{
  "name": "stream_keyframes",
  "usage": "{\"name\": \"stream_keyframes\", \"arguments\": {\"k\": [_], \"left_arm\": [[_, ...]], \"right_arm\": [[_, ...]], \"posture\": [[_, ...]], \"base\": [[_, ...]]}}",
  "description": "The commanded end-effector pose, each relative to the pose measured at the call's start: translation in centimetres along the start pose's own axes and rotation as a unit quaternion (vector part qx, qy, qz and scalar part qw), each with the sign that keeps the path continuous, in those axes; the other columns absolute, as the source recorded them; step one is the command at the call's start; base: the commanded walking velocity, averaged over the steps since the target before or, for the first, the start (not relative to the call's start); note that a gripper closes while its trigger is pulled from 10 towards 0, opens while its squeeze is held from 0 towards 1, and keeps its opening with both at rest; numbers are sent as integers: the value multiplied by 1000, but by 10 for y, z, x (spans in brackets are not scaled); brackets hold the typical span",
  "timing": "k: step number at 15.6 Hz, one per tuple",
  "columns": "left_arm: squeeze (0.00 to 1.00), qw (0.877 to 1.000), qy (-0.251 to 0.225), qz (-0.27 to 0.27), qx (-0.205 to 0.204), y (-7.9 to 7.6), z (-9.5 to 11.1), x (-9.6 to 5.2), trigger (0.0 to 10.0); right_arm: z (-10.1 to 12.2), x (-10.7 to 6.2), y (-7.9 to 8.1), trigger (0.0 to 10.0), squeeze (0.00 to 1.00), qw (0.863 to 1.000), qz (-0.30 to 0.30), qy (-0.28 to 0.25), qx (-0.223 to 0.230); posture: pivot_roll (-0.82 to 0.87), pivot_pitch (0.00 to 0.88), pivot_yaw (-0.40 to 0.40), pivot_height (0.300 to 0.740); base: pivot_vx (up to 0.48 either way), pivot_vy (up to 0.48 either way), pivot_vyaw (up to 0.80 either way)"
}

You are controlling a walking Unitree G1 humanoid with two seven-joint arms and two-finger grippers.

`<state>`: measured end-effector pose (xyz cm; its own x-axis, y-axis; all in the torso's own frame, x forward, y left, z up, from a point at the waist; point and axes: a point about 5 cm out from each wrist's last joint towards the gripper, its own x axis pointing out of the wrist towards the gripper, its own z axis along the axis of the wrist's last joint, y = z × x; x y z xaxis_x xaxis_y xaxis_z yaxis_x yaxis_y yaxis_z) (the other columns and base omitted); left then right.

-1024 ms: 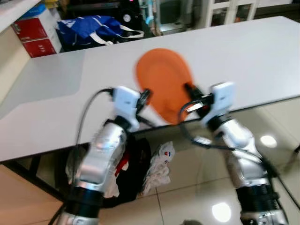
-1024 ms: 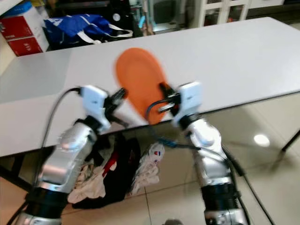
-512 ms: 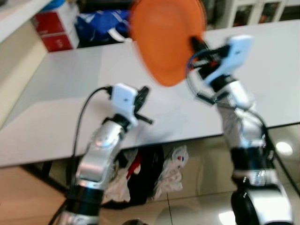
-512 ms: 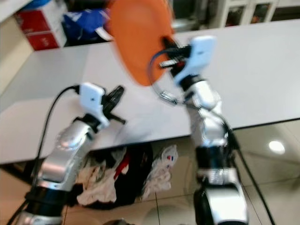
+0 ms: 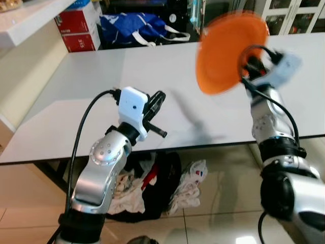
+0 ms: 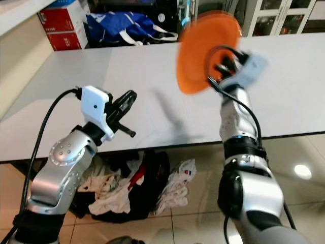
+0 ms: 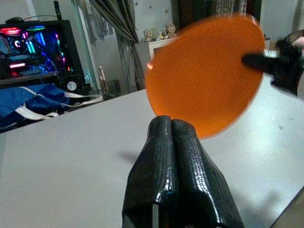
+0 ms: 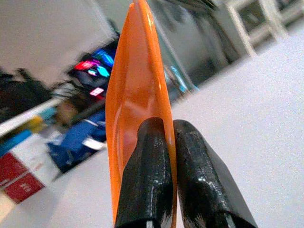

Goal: Setting the table

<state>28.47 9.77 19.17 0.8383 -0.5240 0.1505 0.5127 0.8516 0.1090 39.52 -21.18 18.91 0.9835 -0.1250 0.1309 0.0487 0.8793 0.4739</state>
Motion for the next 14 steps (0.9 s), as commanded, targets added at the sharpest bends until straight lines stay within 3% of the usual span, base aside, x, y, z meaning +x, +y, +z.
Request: {"name": "stream_keyframes", "arguments": {"k": [1,5,8,13,14], "left_arm": [[0,1000,3,4,3,3,4,-4,10000],[0,999,-10,22,-44,4,21,-6,10000],[0,996,-21,-2,-83,-3,37,-4,10000],[0,997,-7,-1,-78,-2,41,-10,10000],[0,997,-4,1,-81,-2,41,-11,10000]], "right_arm": [[6,4,-2,0,0,999,-22,-12,36],[-18,-5,-26,0,0,991,-93,33,92],[-34,-14,-38,0,0,983,-128,58,115],[-48,-24,-47,0,0,983,-149,87,65],[-55,-27,-49,10000,0,982,-155,105,36]], "posture": [[12,0,80,740],[33,0,76,740],[58,0,81,740],[77,0,85,740],[74,0,84,740]], "base": [[0,0,0],[0,0,0],[0,0,0],[0,0,0],[0,0,0]]}}
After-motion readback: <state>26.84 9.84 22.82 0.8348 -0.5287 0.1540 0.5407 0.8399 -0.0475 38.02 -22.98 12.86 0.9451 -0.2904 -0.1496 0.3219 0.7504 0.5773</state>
